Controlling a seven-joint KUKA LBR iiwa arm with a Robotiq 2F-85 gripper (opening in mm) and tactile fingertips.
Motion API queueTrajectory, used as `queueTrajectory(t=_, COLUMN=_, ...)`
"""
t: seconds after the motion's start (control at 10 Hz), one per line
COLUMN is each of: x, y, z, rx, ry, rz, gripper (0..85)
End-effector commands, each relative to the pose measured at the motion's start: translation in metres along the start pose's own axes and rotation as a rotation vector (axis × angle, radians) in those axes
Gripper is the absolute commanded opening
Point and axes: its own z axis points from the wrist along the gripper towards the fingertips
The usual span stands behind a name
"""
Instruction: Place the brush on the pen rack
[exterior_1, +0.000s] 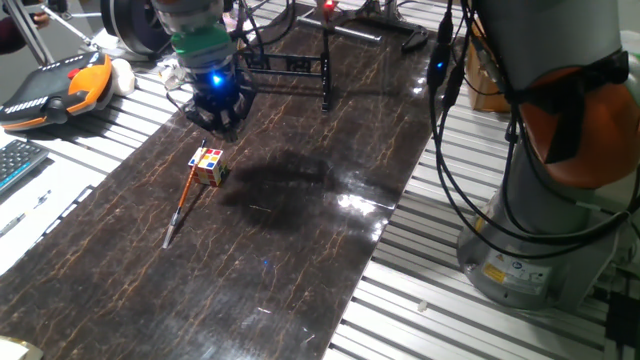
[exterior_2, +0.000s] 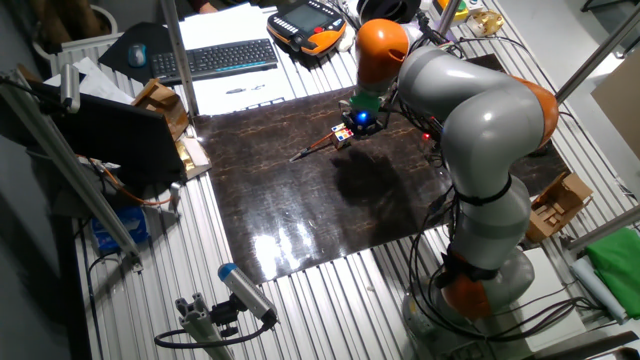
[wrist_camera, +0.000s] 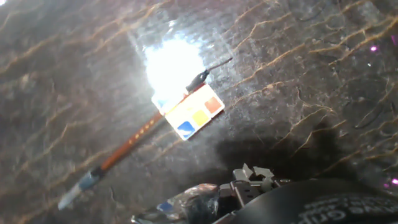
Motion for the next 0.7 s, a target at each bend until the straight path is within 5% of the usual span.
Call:
queueTrajectory(t=0.0, x=0.0021, y=0.001, z=0.0007, rx=-0.005, ry=0.005, rz=0.008, gripper=0.7)
queueTrajectory(t=0.6, x=0.0016, y=0.0027, z=0.0053, rx=0.01, ry=0.002, rz=0.024, gripper=0.7)
